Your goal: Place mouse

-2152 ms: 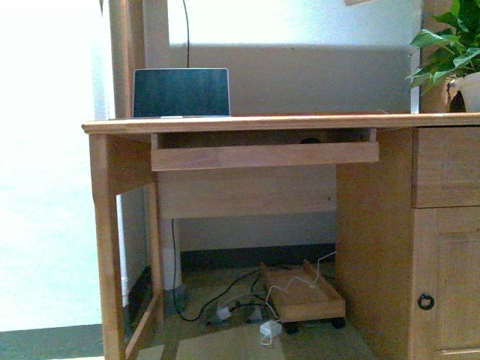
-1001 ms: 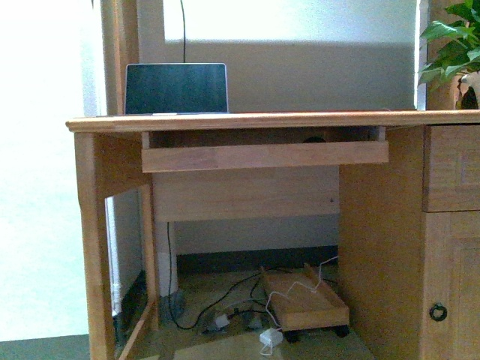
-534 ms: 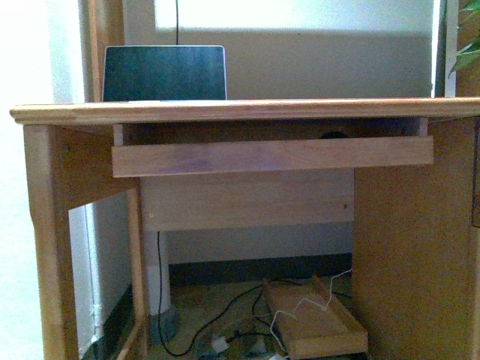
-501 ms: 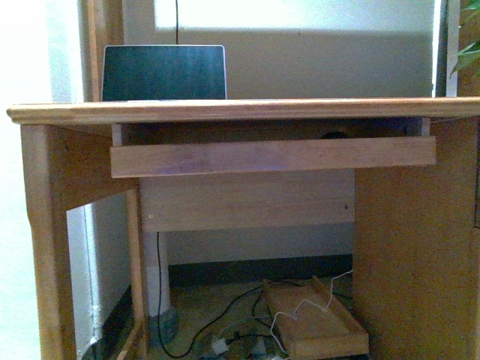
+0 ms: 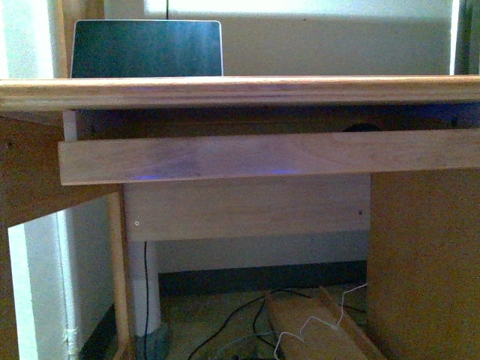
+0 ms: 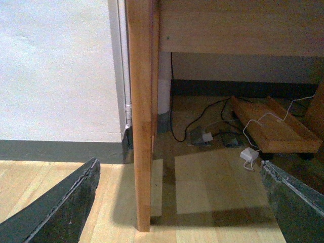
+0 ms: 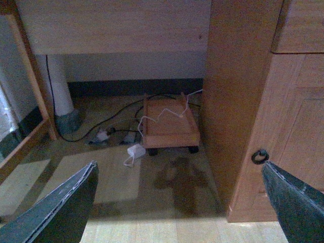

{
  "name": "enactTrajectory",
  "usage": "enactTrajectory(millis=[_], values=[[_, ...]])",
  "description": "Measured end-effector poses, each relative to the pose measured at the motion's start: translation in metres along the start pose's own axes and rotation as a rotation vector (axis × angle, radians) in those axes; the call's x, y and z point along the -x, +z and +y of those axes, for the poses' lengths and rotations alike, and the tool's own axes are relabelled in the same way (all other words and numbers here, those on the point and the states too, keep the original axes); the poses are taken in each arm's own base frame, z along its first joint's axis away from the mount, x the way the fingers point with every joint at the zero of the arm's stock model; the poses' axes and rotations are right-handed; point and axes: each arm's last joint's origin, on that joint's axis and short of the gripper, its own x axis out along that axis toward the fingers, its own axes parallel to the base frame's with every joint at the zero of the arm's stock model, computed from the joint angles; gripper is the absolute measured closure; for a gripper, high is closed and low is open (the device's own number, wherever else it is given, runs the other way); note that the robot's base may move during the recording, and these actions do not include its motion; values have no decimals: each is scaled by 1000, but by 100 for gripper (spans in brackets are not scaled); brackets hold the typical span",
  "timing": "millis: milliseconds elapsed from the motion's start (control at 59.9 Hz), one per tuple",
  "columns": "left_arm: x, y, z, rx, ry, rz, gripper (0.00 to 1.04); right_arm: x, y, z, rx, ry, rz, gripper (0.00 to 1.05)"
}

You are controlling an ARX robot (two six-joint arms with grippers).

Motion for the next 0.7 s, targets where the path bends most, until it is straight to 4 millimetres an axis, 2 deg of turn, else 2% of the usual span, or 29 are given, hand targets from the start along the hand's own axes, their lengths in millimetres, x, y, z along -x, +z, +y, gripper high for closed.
enactTrajectory(millis=[701], values=[[0,0,0,0,0,-1,8,0,0,0,0,0,0,7]])
